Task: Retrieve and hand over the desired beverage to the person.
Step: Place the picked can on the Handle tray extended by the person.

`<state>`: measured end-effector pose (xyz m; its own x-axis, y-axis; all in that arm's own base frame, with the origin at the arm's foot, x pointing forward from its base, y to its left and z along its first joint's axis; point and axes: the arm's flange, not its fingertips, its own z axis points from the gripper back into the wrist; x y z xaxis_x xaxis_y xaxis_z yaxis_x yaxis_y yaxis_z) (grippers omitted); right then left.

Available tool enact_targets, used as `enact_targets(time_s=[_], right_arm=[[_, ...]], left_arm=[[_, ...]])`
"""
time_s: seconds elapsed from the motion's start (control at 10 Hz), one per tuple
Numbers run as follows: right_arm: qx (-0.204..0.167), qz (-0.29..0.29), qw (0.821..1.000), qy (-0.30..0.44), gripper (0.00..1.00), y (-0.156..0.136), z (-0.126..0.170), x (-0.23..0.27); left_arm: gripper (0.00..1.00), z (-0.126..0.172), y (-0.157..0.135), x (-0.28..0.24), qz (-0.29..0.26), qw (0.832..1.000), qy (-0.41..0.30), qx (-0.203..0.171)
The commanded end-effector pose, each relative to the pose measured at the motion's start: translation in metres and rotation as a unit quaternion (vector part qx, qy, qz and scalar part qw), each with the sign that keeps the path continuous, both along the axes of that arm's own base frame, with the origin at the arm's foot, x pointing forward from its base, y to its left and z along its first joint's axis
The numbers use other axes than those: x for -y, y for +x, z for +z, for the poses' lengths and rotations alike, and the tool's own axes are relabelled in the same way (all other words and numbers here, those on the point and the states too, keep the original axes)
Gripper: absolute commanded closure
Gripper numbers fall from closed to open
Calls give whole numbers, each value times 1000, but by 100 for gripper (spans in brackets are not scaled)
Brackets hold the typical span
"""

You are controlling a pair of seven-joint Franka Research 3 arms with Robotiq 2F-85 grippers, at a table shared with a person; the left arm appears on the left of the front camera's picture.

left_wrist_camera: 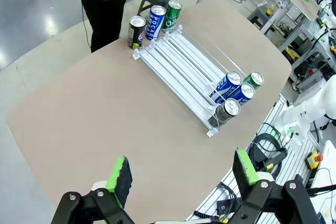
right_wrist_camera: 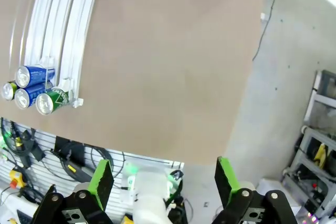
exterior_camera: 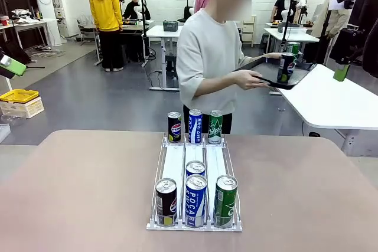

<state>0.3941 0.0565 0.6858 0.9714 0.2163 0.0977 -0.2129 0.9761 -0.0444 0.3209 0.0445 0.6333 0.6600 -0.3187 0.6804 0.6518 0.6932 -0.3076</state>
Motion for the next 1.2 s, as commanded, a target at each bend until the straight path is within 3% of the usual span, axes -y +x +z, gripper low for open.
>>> enact_targets(time_s=[0.0, 0.9, 1.0, 1.1], right_arm=[[-3, -6, 1000, -2, 0, -2, 2, 1], [0, 0, 1000, 0, 0, 0, 0, 0], [11, 64, 998, 24, 0, -25, -7, 14], [58, 162, 984, 57, 0, -36, -14, 37]], left_arm=[[0, 2, -1, 1, -3, 1000, 0, -4], [0, 2, -1, 1, -3, 1000, 0, -4], [0, 2, -1, 1, -3, 1000, 0, -4], [0, 2, -1, 1, -3, 1000, 0, -4]])
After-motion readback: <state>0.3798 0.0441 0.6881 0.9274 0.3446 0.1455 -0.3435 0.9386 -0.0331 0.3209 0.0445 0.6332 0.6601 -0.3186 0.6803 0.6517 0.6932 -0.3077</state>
